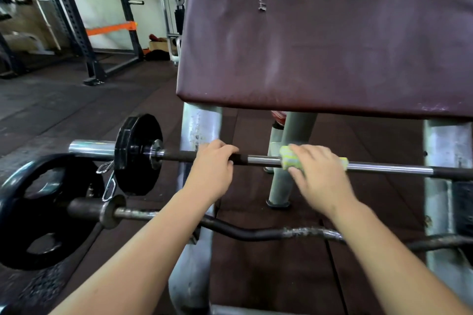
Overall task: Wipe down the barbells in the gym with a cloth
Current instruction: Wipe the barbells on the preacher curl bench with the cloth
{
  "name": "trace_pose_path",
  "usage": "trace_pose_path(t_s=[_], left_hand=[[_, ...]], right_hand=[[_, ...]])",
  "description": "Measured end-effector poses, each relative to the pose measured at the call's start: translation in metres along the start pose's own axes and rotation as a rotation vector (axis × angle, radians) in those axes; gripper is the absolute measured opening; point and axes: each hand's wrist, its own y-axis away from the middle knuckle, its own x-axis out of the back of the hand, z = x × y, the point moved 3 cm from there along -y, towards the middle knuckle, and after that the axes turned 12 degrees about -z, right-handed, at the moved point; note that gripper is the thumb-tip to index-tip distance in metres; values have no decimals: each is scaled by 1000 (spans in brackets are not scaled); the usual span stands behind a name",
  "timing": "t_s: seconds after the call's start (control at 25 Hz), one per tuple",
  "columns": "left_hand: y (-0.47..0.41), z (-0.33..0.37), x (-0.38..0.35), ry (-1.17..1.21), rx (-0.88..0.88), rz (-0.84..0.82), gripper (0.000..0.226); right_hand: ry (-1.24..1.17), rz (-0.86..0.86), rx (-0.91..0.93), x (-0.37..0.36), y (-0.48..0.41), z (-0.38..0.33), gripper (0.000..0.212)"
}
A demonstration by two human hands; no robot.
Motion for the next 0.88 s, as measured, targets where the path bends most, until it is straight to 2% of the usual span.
trace_pose_path(t_s=[0.16,0.28,0.44,0.64,0.76,0.88], left_hand=[[5,-9,-2,-7,-3,11,38],[19,-21,3,-82,9,28,48],[39,-46,11,-127,73,105,56],[59,-72,25,-17,216,157,61],[65,-74,29,80,221,174,67],[64,-77,32,113,235,194,68]], right_hand=[[-30,41,142,-26,-31,-100,56],[-16,4,203,-25,-29,-82,59],[-8,-12,113,-25,-23,-63,63],[-51,50,226,-42,-56,-159,57],[-99,46,300,-51,-75,-210,55],[-111,3,344,-57,-90,-231,54]])
